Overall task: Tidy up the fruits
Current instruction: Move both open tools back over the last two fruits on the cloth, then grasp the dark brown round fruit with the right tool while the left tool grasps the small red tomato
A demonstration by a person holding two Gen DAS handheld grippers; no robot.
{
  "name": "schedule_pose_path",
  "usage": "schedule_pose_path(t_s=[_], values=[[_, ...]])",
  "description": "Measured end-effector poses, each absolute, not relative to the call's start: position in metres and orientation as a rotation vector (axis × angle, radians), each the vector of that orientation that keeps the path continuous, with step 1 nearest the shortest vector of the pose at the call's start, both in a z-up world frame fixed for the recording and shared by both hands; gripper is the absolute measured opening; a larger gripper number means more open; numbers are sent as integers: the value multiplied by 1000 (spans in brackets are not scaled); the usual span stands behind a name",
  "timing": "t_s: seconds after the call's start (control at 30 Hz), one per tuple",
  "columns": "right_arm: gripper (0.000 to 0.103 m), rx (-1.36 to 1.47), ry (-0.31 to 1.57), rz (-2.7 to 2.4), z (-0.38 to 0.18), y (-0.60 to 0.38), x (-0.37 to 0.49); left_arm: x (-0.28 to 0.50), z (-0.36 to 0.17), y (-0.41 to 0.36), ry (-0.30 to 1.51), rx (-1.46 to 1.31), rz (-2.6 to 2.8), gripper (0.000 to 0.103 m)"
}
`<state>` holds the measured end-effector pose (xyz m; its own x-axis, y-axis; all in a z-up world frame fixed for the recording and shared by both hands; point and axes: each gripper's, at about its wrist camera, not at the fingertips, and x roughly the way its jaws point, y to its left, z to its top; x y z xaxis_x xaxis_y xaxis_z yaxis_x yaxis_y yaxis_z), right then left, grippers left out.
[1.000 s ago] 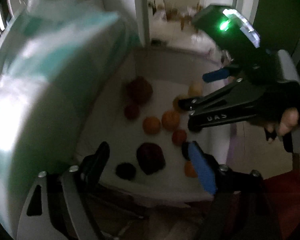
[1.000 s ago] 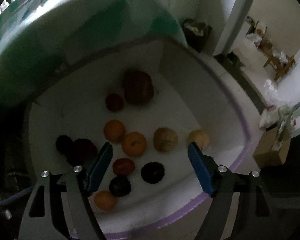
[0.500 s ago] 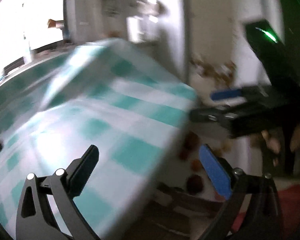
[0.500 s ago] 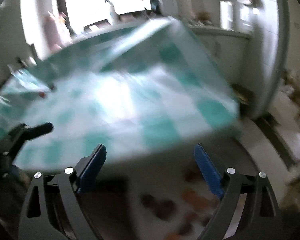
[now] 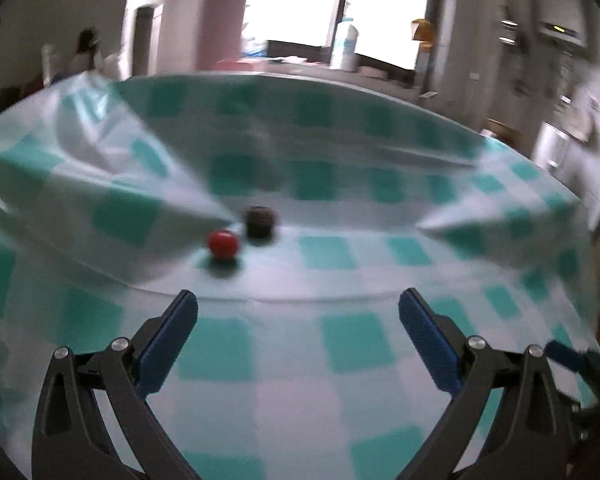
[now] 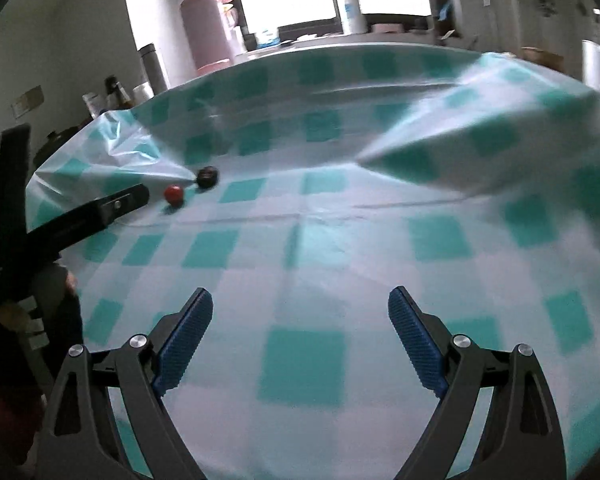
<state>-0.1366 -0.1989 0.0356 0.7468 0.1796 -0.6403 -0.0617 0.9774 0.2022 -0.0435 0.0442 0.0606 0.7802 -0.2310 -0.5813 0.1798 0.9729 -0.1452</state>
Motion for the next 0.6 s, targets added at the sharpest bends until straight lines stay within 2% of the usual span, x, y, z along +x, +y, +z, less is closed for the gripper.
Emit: schedule_pose_path(t_s=[0.4, 0.6], values=[[87, 168, 806, 204, 18, -132, 1, 13, 28, 102, 727, -244, -158, 101], [85, 114, 854, 237, 10, -104, 70, 21, 23, 96, 768, -231, -195, 101]])
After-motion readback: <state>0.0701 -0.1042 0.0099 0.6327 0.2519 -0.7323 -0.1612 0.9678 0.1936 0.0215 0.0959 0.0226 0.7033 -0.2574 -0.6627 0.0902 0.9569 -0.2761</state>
